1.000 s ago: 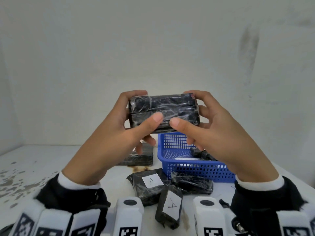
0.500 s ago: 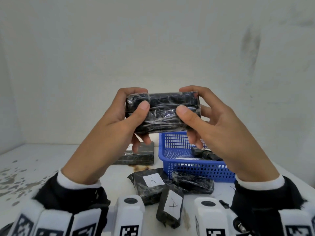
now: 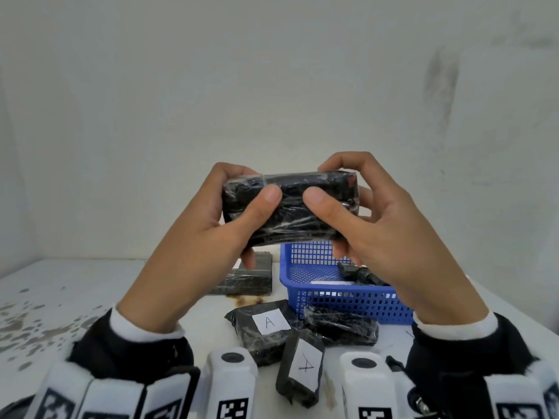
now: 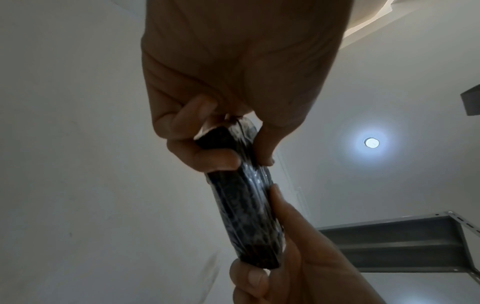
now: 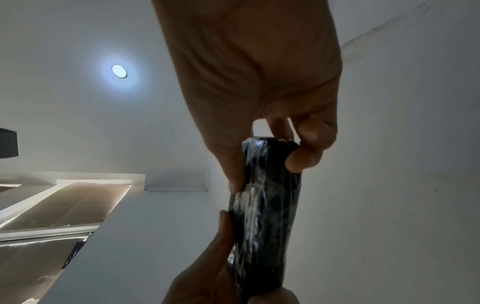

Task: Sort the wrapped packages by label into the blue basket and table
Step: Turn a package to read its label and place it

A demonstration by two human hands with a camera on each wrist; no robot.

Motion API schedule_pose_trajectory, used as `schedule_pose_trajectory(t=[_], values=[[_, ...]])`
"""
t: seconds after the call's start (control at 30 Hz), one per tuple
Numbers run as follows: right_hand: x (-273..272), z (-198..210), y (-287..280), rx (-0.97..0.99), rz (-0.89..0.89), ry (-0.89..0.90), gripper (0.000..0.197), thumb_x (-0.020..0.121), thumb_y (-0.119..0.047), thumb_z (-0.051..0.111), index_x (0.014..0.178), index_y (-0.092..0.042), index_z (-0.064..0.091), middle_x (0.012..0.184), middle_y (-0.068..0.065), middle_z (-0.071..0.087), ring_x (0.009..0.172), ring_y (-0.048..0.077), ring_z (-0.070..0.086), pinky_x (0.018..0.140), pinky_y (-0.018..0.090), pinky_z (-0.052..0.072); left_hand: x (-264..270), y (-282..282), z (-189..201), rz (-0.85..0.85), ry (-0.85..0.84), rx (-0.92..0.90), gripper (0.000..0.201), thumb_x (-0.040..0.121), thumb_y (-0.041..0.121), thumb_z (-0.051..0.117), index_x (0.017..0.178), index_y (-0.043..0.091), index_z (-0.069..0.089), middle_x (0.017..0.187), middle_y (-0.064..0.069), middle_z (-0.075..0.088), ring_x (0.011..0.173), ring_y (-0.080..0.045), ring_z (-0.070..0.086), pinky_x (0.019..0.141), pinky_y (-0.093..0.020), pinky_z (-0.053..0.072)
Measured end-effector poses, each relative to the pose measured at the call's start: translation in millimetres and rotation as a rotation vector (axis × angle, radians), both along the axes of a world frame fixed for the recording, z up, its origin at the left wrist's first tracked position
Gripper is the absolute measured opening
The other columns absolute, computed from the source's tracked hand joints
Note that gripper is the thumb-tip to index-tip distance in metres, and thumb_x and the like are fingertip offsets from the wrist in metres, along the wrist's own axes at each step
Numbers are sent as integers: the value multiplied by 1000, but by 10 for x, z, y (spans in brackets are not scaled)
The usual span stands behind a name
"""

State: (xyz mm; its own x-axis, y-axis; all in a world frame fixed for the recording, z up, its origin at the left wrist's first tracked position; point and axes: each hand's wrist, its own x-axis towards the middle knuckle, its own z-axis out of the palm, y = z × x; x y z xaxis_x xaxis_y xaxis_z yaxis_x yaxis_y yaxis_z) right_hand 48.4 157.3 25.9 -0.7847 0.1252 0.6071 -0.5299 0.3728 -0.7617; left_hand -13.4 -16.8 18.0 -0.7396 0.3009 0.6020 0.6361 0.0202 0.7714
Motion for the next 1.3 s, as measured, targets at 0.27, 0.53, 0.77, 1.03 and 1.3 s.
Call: schedule_pose_trajectory(t=[0.27,0.53,0.77,1.03,1.3], values=[[-76,3,91,-82,23,21,62,66,-61,67,124,-41,62,97,-4,76,83,14,73,93,40,55,7,-48,-8,-128,-81,65,36,80,49,61,107,27,57,87,5,71,72,-17,67,68,-33,50],[-48,18,79,-74,-3,16,53,67,-58,67,115,-34,71,97,-2,75,75,12,68,82,33,56,-25,-63,19,-173,-148,107,45,79,43,58,113,14,65,109,2,73,106,-14,68,101,-37,47],[-33,19,74,-49,3,27,42,70,-58,64,102,-31,73,88,-4,74,71,16,67,82,36,58,-50,-36,12,-82,-106,73,45,77,60,58,103,25,68,98,7,73,95,-18,68,99,-51,47],[-6,8,-24,27,-48,57,34,68,-58,67,96,-38,69,86,6,70,79,38,60,76,42,56,103,-12,19,39,-50,-16,50,71,66,61,108,33,59,89,11,72,70,-5,66,65,-28,46],[20,4,38,30,28,51,42,67,-53,71,108,-46,68,96,-8,71,66,21,60,73,36,55,95,-3,32,73,-100,-39,90,52,65,69,132,28,52,99,10,70,74,2,64,73,-19,46]])
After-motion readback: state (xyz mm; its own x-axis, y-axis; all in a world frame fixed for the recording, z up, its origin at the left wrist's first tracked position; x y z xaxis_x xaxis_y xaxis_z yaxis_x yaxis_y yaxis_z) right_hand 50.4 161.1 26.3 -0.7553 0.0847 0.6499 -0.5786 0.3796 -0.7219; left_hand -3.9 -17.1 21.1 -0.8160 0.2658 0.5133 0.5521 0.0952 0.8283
